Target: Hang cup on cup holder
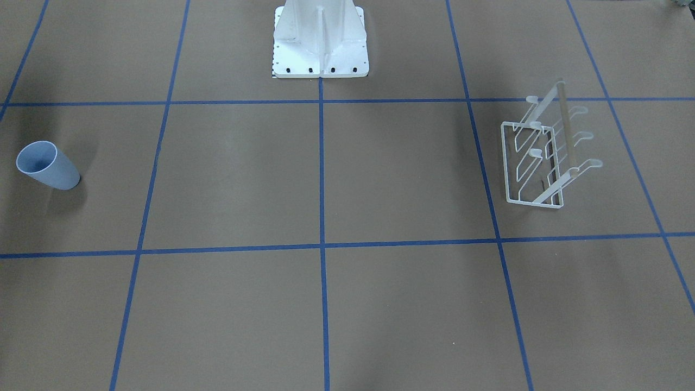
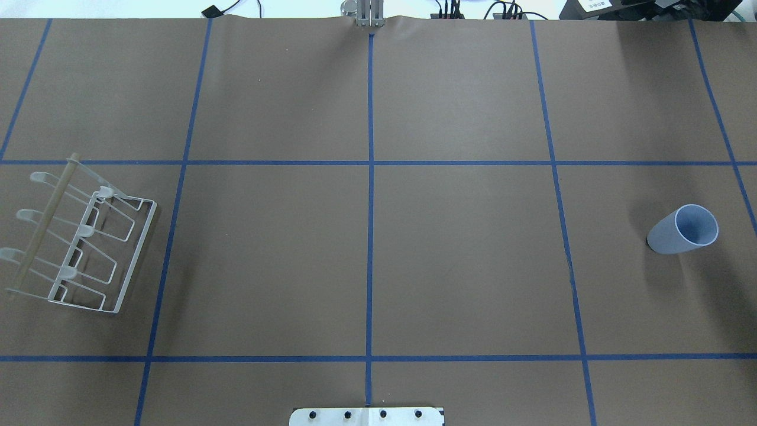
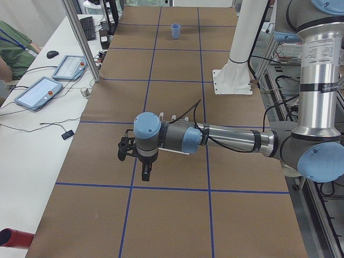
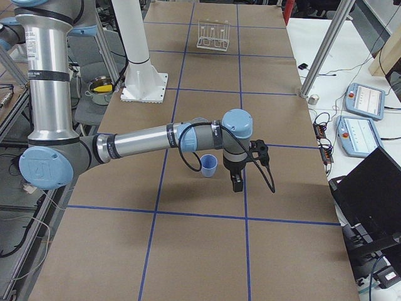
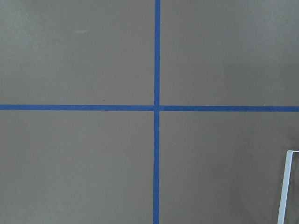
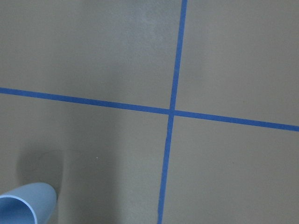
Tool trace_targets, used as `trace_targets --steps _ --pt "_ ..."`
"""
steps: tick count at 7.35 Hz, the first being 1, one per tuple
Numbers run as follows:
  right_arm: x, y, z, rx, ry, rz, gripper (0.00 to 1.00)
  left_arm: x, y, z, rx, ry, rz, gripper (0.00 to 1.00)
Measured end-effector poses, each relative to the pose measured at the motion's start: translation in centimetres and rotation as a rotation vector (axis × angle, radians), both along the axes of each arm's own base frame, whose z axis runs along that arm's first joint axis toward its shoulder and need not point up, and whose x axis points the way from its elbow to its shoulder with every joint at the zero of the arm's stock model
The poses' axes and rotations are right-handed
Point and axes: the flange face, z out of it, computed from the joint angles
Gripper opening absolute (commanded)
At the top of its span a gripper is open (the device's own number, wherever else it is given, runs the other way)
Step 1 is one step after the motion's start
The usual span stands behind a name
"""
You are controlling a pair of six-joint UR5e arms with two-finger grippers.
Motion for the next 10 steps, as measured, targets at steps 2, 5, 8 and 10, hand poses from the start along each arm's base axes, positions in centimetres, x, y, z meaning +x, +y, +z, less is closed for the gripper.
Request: trace_targets --steps 2,5,8,10 --pt "-5.8 0.3 -0.4 0.049 -0.033 -0.082 1.00 0.3 -0.2 -0.4 0.010 -0.001 0.008 0.99" --pt "-10.3 1.0 -0.1 0.035 -0.061 -0.165 1.00 0.5 -0.3 -0.5 0.015 -0.001 0.013 0.99" --pt "-13.0 1.5 1.2 0.007 -0.058 -0.220 1.00 0.5 -0.3 -0.2 0.009 0.000 0.015 0.99" --pt "-14.9 1.8 2.4 -0.015 -0.044 -0.257 1.00 0.6 -0.1 0.2 0.001 0.000 0.016 0.99"
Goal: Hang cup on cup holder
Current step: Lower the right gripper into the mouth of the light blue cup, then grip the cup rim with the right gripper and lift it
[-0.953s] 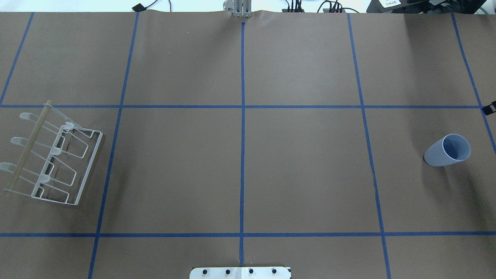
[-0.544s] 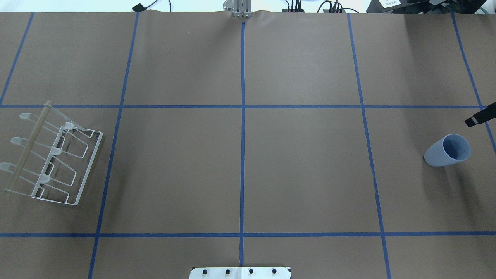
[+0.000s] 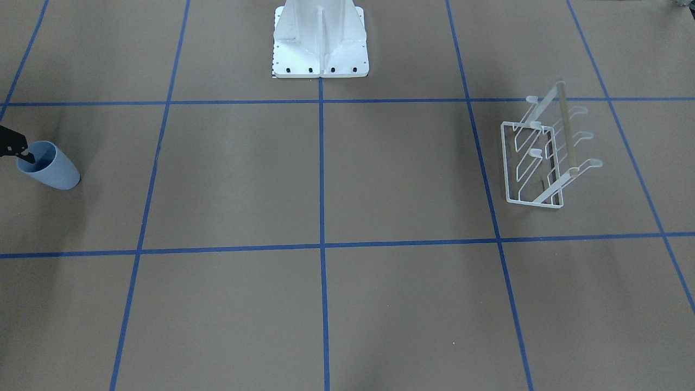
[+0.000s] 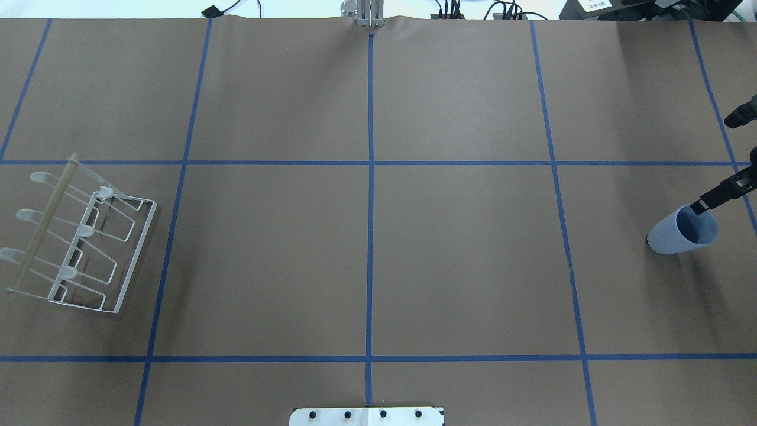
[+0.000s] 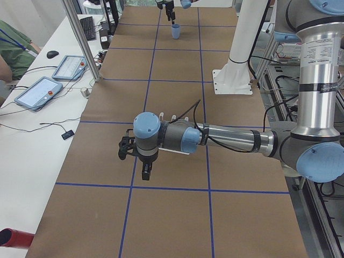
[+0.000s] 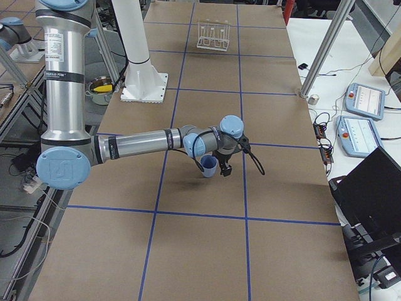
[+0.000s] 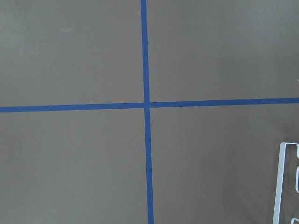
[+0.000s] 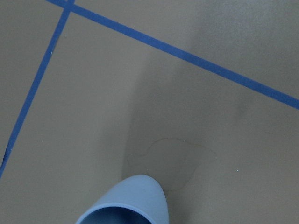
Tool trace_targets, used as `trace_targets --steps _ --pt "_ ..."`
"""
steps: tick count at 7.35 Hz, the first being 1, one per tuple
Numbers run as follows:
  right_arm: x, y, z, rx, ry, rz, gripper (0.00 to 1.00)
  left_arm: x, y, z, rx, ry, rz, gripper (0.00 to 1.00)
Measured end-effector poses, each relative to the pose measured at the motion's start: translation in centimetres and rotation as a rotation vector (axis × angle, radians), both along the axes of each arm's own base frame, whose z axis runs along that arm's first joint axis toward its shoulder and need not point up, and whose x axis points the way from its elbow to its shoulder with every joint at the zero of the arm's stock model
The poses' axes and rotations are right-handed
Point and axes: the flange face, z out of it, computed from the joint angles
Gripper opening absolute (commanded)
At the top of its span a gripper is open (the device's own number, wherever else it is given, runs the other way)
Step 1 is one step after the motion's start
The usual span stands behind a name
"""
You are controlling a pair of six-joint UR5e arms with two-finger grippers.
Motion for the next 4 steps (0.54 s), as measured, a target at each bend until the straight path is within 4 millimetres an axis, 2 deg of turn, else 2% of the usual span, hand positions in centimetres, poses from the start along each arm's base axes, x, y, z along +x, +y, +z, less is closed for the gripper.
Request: trace_targets --steps 1,2,3,4 --pt "-0.5 0.1 0.5 -0.007 0.005 -0.010 1.00 0.0 0.0 0.1 -0.002 0.000 0.000 0.99" --pt "-0.6 0.2 0.8 -0.012 0.008 -0.015 0.91 0.0 0.0 0.1 -0.003 0.000 0.001 0.99" --pt "-0.7 0.2 1.3 -0.019 0.011 -0.019 0.51 0.0 0.0 0.1 -0.003 0.000 0.001 0.99" --pt "-0.7 0.3 1.8 -0.027 0.015 -0.020 0.04 0.1 0.0 0.1 -0.002 0.000 0.001 0.99"
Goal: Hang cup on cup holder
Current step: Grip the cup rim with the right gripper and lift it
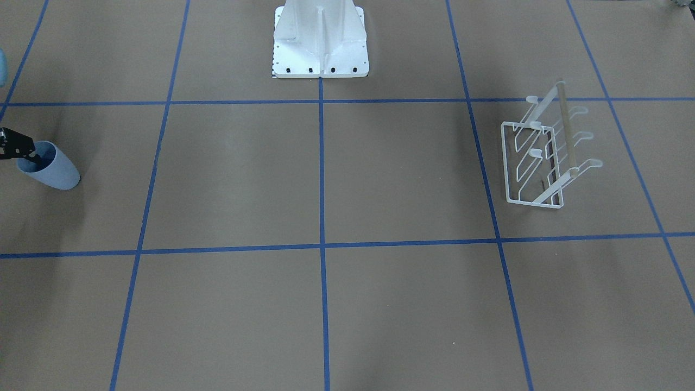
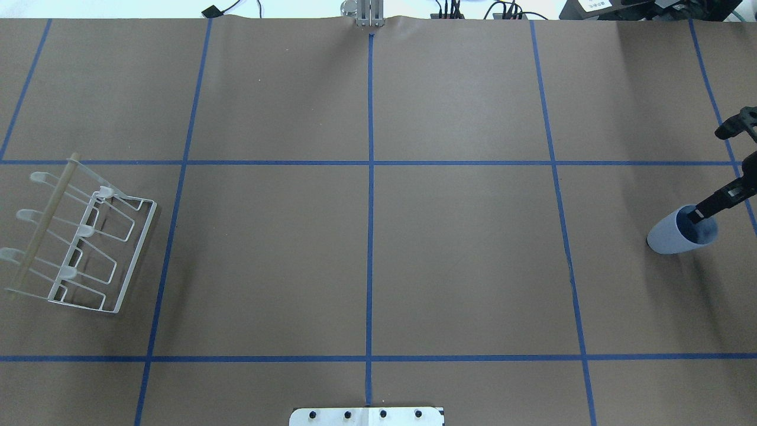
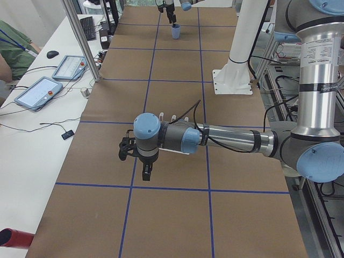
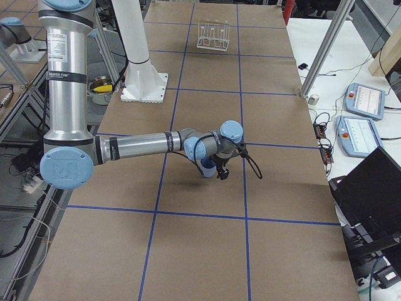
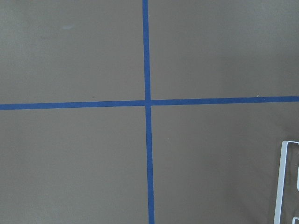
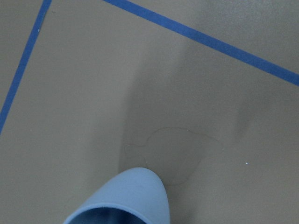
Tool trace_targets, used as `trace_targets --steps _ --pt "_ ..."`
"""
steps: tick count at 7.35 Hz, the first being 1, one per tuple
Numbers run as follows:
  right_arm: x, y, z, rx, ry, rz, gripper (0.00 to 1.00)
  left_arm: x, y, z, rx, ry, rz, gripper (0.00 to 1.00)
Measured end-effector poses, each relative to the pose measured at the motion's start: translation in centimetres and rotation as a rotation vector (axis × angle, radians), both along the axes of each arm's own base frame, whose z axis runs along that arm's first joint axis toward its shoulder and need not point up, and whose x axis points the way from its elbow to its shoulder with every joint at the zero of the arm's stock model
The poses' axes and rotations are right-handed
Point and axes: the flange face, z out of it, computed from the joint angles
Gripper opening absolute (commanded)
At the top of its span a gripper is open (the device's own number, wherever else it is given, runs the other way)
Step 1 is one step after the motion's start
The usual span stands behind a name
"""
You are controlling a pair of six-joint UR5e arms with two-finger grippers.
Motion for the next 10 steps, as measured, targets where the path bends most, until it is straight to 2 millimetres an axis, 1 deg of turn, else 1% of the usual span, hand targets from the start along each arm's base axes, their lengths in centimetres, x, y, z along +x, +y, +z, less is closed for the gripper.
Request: trace_targets --steps 1,3,4,5,7,8,9,10 --pt "0.0 0.1 0.3 -0.005 0.003 0.000 0.00 0.0 0.0 0.0 0.001 0.000 0.000 0.99" --pt "0.0 0.1 0.3 0.002 0.002 -0.003 0.00 0.0 0.0 -0.1 0.003 -0.001 0.000 0.99" --pt "-0.1 0.0 0.0 0.007 -0.003 -0.005 0.00 0.0 0.0 -0.2 0.004 0.000 0.000 0.99" --pt "-0.2 -0.1 -1.1 0.020 -0.017 -0.005 0.00 0.0 0.0 -0.3 0.006 0.000 0.000 0.99" --pt "-0.2 -0.3 -5.1 0.058 -0.090 -0.006 0.00 0.0 -0.2 -0.7 0.014 0.000 -0.001 0.99" --pt "0.1 -0.9 -7.4 0.067 -0.134 0.008 0.00 0.0 -0.5 -1.1 0.021 0.001 -0.002 0.99" --pt "0.2 -1.9 -10.4 0.065 -0.164 0.046 0.00 0.0 -1.2 -1.9 0.036 0.002 -0.005 0.99" --pt "-0.1 -3.0 -13.9 0.057 -0.194 0.100 0.00 0.1 -2.2 -3.2 0.060 0.004 -0.008 0.99"
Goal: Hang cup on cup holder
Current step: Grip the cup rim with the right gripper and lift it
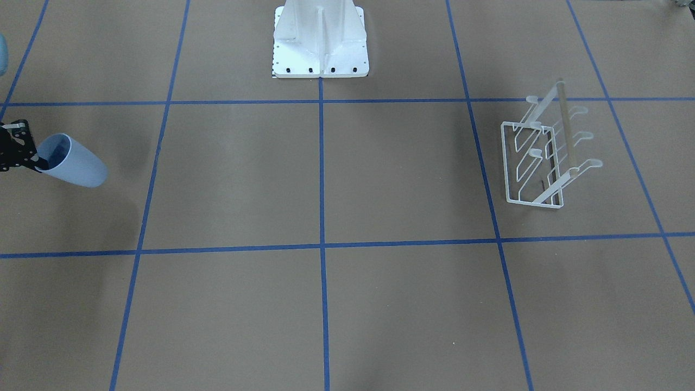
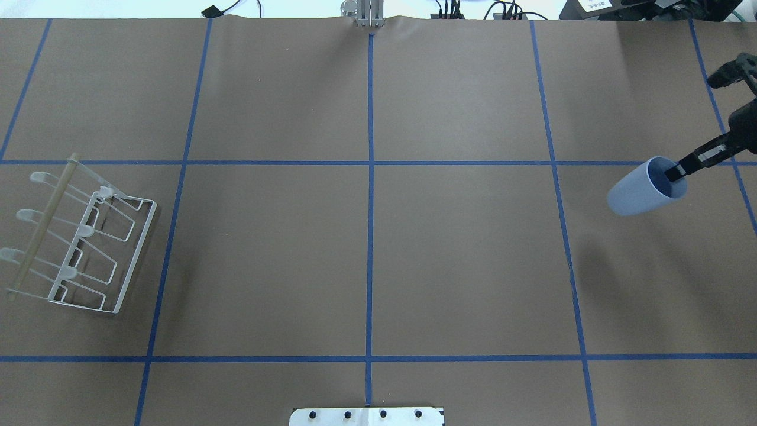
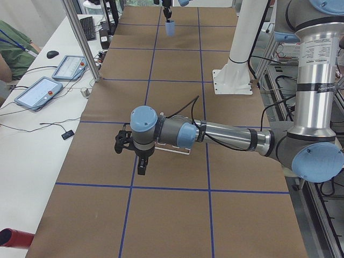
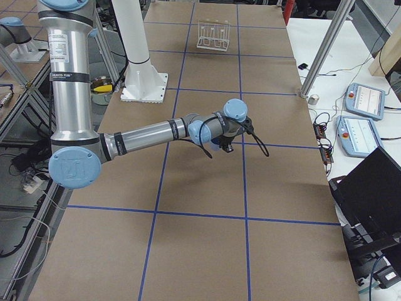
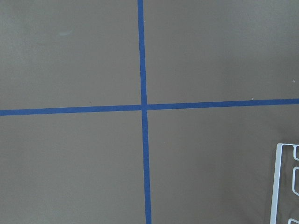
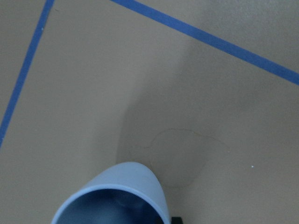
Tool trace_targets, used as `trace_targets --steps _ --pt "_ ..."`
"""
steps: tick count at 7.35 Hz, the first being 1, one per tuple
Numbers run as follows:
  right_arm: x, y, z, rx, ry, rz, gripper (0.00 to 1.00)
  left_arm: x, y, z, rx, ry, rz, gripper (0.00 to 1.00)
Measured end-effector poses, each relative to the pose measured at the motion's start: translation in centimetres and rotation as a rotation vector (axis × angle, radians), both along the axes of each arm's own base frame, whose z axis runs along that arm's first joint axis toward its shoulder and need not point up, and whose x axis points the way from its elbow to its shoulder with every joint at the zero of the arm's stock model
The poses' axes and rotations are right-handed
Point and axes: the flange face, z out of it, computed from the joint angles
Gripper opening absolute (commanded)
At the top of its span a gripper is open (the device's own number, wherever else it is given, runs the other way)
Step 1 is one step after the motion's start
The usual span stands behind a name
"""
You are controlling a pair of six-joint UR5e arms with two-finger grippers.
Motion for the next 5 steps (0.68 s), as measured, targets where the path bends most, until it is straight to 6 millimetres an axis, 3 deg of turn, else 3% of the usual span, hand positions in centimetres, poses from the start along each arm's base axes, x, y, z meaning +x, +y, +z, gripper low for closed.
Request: trace_targets --steps 2,5 --pt "-0.5 -1.2 -5.3 -0.013 -0.082 0.132 0.00 1.0 -1.6 -2.6 0.052 0.019 -0.044 0.99" --pt "-1.4 -0.2 -9.7 -0.066 -0.262 0.313 0.00 4.5 -2.4 -7.2 0.128 0.154 -0.205 0.99"
